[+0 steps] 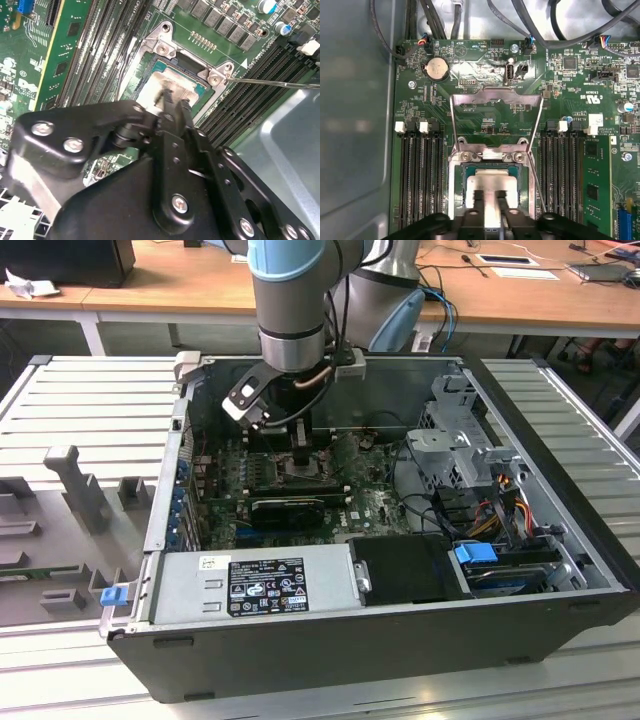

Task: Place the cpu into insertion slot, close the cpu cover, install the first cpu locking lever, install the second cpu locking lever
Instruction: 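Place the cpu into insertion slot, then close the cpu cover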

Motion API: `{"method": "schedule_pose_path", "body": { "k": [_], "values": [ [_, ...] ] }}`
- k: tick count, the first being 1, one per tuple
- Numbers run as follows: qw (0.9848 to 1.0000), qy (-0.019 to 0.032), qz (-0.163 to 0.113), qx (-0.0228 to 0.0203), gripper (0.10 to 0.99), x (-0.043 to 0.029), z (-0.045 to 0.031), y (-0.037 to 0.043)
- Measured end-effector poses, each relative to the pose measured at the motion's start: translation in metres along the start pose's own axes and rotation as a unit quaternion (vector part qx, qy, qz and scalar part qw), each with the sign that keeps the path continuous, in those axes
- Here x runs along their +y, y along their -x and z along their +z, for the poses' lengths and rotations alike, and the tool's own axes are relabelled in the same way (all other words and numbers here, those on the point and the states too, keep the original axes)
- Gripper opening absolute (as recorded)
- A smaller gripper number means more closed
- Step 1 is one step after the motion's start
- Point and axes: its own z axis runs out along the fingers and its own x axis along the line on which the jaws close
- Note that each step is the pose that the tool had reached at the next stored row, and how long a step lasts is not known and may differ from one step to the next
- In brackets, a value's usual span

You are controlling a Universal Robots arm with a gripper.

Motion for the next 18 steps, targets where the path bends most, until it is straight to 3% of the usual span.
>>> {"method": "schedule_pose_path", "body": {
  "k": [3,15,18],
  "values": [
    [1.0,0.0,0.0,0.0,0.106,0.0001,-0.001,0.0],
    [1.0,0.0001,0.0,0.0,0.106,0.0004,-0.0042,-0.0001],
    [1.0,0.0,0.0,-0.0001,0.106,0.0033,-0.004,0.0013]
  ]
}}
